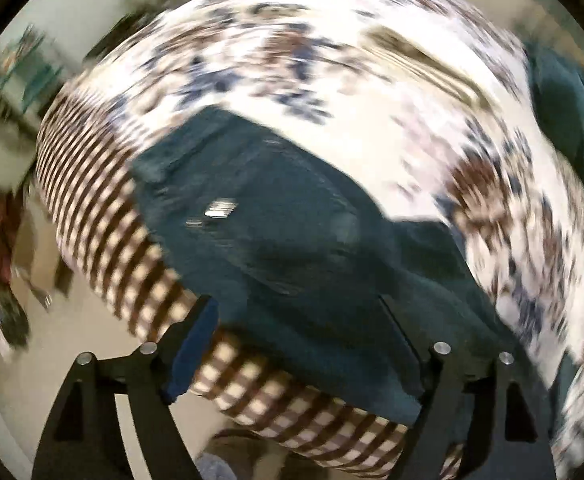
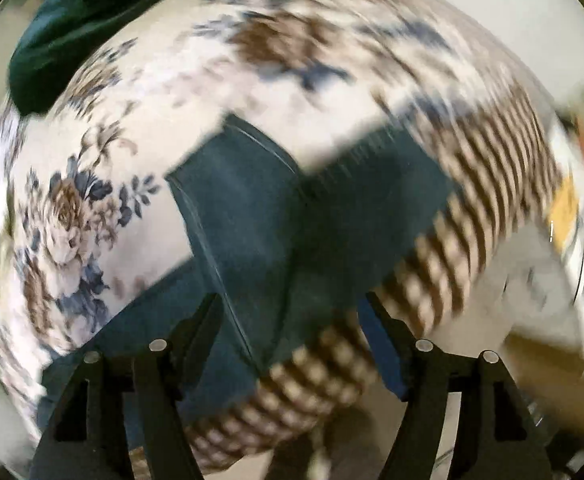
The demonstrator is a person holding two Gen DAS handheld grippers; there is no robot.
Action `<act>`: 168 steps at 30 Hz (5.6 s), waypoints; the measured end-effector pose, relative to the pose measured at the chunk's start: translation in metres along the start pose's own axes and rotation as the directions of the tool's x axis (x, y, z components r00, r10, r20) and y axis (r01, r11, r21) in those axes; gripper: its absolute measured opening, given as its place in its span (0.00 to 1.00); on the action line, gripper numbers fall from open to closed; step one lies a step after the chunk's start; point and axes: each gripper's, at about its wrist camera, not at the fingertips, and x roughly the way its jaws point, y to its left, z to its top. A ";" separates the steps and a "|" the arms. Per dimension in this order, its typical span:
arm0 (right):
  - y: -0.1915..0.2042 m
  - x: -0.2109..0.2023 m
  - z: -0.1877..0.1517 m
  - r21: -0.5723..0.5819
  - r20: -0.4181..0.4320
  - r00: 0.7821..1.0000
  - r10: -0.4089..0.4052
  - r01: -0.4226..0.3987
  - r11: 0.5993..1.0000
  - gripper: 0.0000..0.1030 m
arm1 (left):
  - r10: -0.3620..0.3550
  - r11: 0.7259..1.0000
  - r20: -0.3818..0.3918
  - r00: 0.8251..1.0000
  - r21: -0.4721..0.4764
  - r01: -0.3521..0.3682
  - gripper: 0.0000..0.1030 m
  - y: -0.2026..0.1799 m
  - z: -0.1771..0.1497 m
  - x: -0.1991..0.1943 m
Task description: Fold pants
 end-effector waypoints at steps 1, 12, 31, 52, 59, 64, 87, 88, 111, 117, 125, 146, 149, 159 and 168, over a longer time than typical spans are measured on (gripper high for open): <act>0.017 0.008 0.012 -0.065 0.003 1.000 -0.005 0.005 0.998 0.74 | 0.008 0.999 -0.020 1.000 0.036 -0.007 0.83 -0.015 -0.004 0.007; 0.073 0.104 0.061 -0.397 -0.015 0.969 -0.246 0.220 0.891 0.45 | 0.003 0.960 -0.084 0.996 0.278 0.020 0.83 -0.157 -0.053 0.036; -0.095 0.053 0.062 0.062 -0.007 0.979 0.203 -0.202 0.977 0.67 | 0.189 0.848 -0.038 0.981 0.509 -0.144 0.83 -0.235 -0.118 0.059; -0.117 0.052 0.059 0.061 0.055 0.993 0.109 -0.112 0.992 0.06 | 0.165 0.800 -0.014 0.986 0.586 -0.126 0.83 -0.283 -0.124 0.060; -0.205 0.102 0.039 0.397 -0.042 0.902 0.430 -0.380 0.836 0.14 | 0.180 0.808 -0.075 0.981 0.580 -0.104 0.83 -0.272 -0.135 0.071; -0.208 0.086 0.030 0.439 0.089 0.896 0.436 -0.428 0.790 0.06 | 0.190 0.811 -0.094 0.977 0.576 -0.102 0.83 -0.263 -0.138 0.074; -0.213 0.050 0.002 0.322 0.065 0.941 0.333 -0.336 0.885 0.71 | 0.129 0.871 -0.112 0.985 0.488 -0.058 0.83 -0.211 -0.114 0.061; -0.197 0.038 0.000 0.271 0.048 0.954 0.296 -0.298 0.915 0.72 | 0.123 0.878 -0.114 0.986 0.476 -0.055 0.83 -0.204 -0.112 0.059; 0.500 0.083 -0.152 -0.716 -0.514 0.857 0.037 -0.453 0.531 0.26 | 0.143 0.986 -0.091 0.986 -0.075 -0.150 0.83 0.105 0.051 0.080; 0.489 0.052 -0.133 -0.650 -0.438 0.885 0.160 -0.435 0.624 0.15 | 0.096 0.992 -0.120 0.988 -0.066 -0.104 0.83 0.109 0.048 0.082; 0.462 0.080 -0.066 -0.240 -0.511 0.770 0.383 -0.555 0.797 0.04 | 0.083 0.993 -0.158 0.984 -0.074 -0.096 0.83 0.137 0.060 0.097; 0.427 0.046 -0.086 -0.347 -0.500 0.813 0.298 -0.503 0.792 0.14 | 0.005 0.989 -0.160 0.987 -0.145 -0.029 0.83 0.164 0.058 0.077; 0.370 0.033 -0.127 -0.249 -0.548 0.775 0.314 -0.509 0.824 0.46 | -0.073 0.972 -0.137 0.988 -0.230 0.040 0.83 0.182 0.059 0.067; 0.288 0.103 -0.268 0.278 -0.631 0.597 0.495 -0.422 0.863 0.46 | -0.217 0.920 -0.051 0.975 -0.346 0.186 0.27 0.204 0.082 0.097; 0.275 0.060 -0.294 0.163 -0.527 0.729 0.436 -0.417 0.894 0.05 | -0.241 0.925 0.040 0.970 -0.293 0.242 0.14 0.205 0.062 0.066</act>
